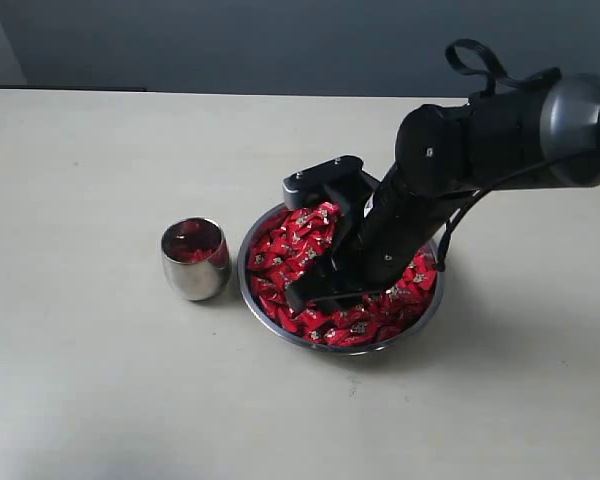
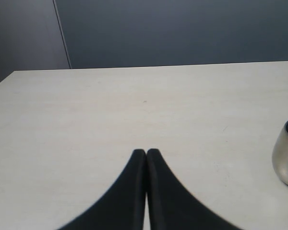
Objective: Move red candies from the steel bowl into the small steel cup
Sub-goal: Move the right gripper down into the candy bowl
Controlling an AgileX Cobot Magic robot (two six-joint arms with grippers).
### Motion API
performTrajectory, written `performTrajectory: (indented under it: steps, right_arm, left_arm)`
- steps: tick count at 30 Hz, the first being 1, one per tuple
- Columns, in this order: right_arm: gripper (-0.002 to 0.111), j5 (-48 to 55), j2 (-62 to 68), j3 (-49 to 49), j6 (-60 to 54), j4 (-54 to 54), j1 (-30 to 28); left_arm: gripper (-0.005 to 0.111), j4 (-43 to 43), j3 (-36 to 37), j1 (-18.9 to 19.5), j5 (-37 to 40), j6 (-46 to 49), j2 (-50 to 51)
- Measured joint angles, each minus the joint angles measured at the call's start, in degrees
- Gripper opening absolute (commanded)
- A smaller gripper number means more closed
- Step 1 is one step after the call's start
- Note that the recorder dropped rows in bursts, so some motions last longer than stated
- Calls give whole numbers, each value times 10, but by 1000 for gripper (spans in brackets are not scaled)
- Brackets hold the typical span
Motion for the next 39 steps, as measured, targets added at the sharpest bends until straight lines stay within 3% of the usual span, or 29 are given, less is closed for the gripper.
performTrajectory:
  steps: [13,35,39]
  right_arm:
    - [36,63,28,-49,4,-58,1]
    - [36,52,59,-53,9,-53,1]
    - [27,43,60,-53,9,-52,1]
  left_arm:
    - [0,0,0,0,0,0,0]
    - [0,0,0,0,0,0,0]
    - [0,0,0,0,0,0,0]
